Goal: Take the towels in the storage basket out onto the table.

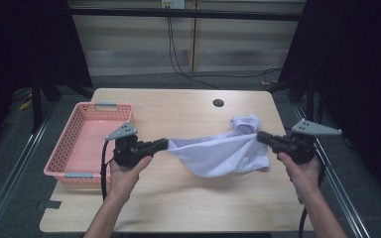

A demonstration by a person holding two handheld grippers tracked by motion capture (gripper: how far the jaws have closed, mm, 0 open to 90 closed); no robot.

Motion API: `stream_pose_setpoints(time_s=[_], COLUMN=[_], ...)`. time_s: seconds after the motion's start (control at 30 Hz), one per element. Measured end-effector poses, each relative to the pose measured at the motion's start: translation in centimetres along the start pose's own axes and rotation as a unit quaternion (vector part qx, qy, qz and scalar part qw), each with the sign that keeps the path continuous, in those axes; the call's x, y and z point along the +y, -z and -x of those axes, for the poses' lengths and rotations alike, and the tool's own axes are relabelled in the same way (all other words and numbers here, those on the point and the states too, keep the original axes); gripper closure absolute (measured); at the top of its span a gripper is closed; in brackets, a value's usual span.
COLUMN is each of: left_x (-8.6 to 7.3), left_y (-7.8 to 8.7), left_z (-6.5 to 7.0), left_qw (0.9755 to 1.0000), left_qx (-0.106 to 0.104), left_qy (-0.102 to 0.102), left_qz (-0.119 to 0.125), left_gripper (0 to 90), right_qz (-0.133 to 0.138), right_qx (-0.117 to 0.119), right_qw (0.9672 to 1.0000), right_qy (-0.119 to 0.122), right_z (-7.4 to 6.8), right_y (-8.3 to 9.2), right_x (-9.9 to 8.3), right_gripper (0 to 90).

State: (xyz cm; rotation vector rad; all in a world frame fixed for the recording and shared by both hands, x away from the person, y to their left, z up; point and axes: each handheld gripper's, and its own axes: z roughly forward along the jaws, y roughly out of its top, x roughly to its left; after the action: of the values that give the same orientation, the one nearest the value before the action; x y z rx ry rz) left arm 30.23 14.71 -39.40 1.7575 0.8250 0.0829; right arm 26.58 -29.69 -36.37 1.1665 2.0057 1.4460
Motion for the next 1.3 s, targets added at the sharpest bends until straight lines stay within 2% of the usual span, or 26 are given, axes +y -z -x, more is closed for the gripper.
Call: stream_pose_setpoints(time_s=[0.03,0.07,0.1,0.17,0.2,0.23,0.3,0.33,0.37,0.4,0.43,0.47,0.53,0.57,0.6,0.67,0.73,0.83,0.93,0.97,1.07,1.1,1.13,1.17,1.23,1.3], left_x=[0.0,-1.5,-3.9,-6.4,-6.4,-7.7,-8.2,-8.2,-8.4,-8.5,-8.5,-8.3,-8.1,-7.8,-7.2,-6.8,-6.9,-7.5,-8.3,-8.5,-9.0,-9.2,-9.4,-9.3,-9.2,-9.2], left_y=[0.0,0.2,0.6,1.0,1.0,1.2,1.5,1.5,1.9,2.2,2.3,2.2,2.1,1.9,1.3,0.1,-1.3,-2.8,-3.3,-3.4,-3.5,-3.6,-3.9,-3.9,-3.7,-3.5], left_z=[0.0,-0.2,-0.7,-1.0,-1.0,-1.0,-0.8,-0.8,-0.9,-1.2,-1.4,-1.4,-1.2,-0.7,0.0,0.6,0.9,0.7,0.1,-0.1,-0.7,-0.8,-0.6,-0.6,-0.6,-0.8], left_qw=[1.0,0.9997,0.9984,0.9966,0.9966,0.9937,0.9925,0.9925,0.9922,0.9916,0.9916,0.9927,0.9933,0.9948,0.9953,0.9933,0.99,0.9853,0.9827,0.9817,0.9815,0.9803,0.979,0.9798,0.9812,0.9789], left_qx=[0.0,0.001,-0.001,-0.003,-0.003,0.013,0.018,0.018,0.026,0.043,0.046,0.035,0.03,0.015,-0.015,-0.035,-0.045,-0.066,-0.075,-0.067,-0.057,-0.049,-0.029,-0.027,-0.016,0.017], left_qy=[0.0,0.009,0.028,0.033,0.033,0.042,0.03,0.03,0.017,0.016,0.021,0.021,0.015,0.004,-0.015,-0.025,-0.037,-0.042,-0.041,-0.044,-0.037,-0.04,-0.048,-0.047,-0.05,-0.067], left_qz=[0.0,-0.023,-0.049,-0.075,-0.075,-0.103,-0.117,-0.117,-0.121,-0.121,-0.119,-0.114,-0.11,-0.1,-0.095,-0.108,-0.128,-0.152,-0.164,-0.173,-0.179,-0.187,-0.196,-0.192,-0.186,-0.192], left_gripper=[87.6,87.6,87.4,87.1,86.8,85.4,82.1,80.0,80.0,78.2,76.0,74.8,74.0,74.0,74.2,74.9,75.1,72.5,71.9,71.9,72.3,71.6,64.6,62.0,59.4,55.8], right_qz=[0.0,-0.012,-0.044,-0.074,-0.09,-0.104,-0.137,-0.137,-0.149,-0.171,-0.178,-0.181,-0.157,-0.157,-0.123,-0.106,-0.117,-0.137,-0.165,-0.172,-0.179,-0.181,-0.197,-0.205,-0.207,-0.199], right_qx=[0.0,0.01,0.033,0.047,0.055,0.065,0.079,0.079,0.079,0.104,0.104,0.102,0.112,0.112,0.101,0.086,0.063,0.052,0.054,0.057,0.06,0.063,0.061,0.059,0.059,0.055], right_qw=[1.0,0.9999,0.9985,0.9961,0.9944,0.9924,0.9874,0.9874,0.9856,0.9797,0.9785,0.9781,0.9812,0.9812,0.9871,0.9903,0.991,0.9887,0.9841,0.9828,0.9817,0.9813,0.9785,0.977,0.9767,0.9784], right_qy=[0.0,0.003,-0.001,-0.003,-0.012,-0.009,0.003,0.003,0.01,-0.005,-0.001,0.0,-0.015,-0.015,-0.02,-0.025,-0.018,-0.031,-0.037,-0.036,-0.027,-0.023,-0.011,-0.004,-0.005,-0.015], right_z=[0.0,-0.4,-1.3,-2.1,-2.8,-3.8,-5.1,-5.1,-5.5,-5.9,-5.9,-5.9,-5.6,-5.6,-5.0,-4.3,-3.4,-2.5,-2.2,-2.3,-2.8,-2.9,-3.2,-3.3,-3.3,-2.8], right_y=[0.0,0.0,-0.2,-0.4,-0.4,-0.6,-0.9,-0.9,-1.0,-1.1,-1.1,-1.0,-0.5,-0.5,0.4,0.7,0.5,-0.2,-0.9,-1.3,-1.9,-2.2,-2.8,-2.9,-2.9,-2.5], right_x=[0.0,-1.0,-4.1,-6.8,-8.2,-9.7,-11.0,-11.0,-11.3,-12.4,-12.7,-12.8,-12.3,-12.3,-11.2,-10.7,-10.8,-12.1,-13.1,-13.2,-13.1,-13.1,-13.2,-13.3,-13.3,-13.3], right_gripper=[86.7,86.7,86.6,86.5,86.5,86.3,84.6,84.6,82.2,78.3,74.7,68.1,62.1,62.1,61.5,63.1,63.7,55.3,50.6,50.6,49.7,49.8,50.0,49.9,50.0,49.9])
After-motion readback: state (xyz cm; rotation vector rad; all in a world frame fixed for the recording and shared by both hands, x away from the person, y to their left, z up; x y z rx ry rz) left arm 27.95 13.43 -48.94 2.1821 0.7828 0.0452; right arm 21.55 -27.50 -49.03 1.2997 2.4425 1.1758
